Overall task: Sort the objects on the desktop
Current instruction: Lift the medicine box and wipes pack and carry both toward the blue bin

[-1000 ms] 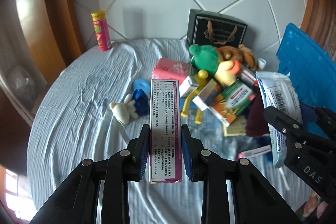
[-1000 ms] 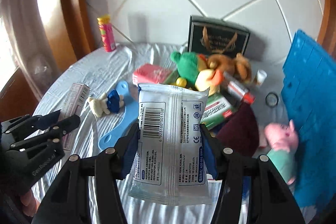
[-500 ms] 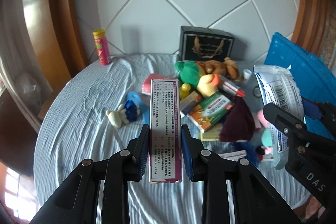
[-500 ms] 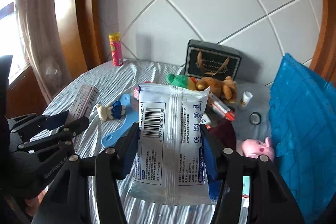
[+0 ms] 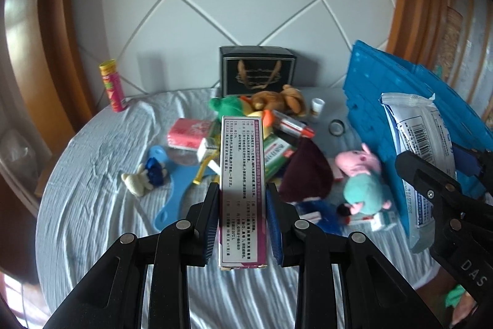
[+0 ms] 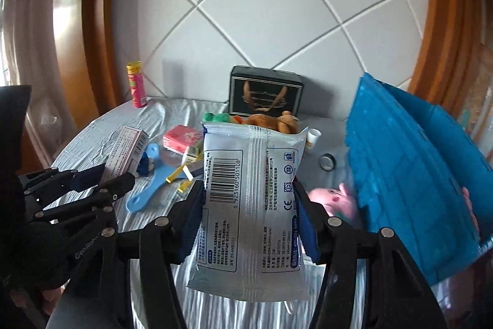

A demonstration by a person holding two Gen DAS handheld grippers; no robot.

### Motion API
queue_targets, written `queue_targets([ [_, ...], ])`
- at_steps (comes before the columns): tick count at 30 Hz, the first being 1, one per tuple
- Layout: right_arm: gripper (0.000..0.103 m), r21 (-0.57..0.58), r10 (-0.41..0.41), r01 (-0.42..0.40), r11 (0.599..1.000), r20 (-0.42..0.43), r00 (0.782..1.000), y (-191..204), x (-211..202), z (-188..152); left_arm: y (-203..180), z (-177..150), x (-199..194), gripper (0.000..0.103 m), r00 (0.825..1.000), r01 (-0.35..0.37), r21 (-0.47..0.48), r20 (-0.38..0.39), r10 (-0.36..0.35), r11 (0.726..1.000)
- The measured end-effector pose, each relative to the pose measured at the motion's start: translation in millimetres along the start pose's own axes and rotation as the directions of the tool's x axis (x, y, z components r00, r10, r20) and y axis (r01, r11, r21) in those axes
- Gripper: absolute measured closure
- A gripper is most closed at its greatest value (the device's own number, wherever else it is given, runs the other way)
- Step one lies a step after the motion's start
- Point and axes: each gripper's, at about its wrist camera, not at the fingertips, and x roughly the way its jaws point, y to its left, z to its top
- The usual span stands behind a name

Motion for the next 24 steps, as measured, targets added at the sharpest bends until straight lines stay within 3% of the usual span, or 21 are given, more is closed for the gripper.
queue_targets([
  [6,0.048,0.019,-0.047,0.047,0.999,0.011,0.999,-24.3,-24.6,-3.9,-34.3,4.5,-12.5,0.075,0.999,0.047,0.036,0.022,-0.047,0.998],
  [13,0.048,0.036,-0.058,0.056,0.998,0.048,0.997,-68.6,-54.9,-14.0,-86.4,2.2,-29.4,0.075,0.998,0.045,0.047,0.042,-0.047,0.998],
  [17,0.048,0.021,-0.057,0.055,0.998,0.084,0.995,-109.7,-79.4,-26.3,-132.5,-4.3,-47.8,0.075,0.996,0.043,0.026,0.077,-0.045,0.999],
  [24,0.048,0.019,-0.054,0.052,0.998,0.1,0.994,-206.8,-121.8,-65.4,-247.6,-25.5,-73.0,0.075,0.993,0.055,0.029,0.102,-0.058,0.998],
])
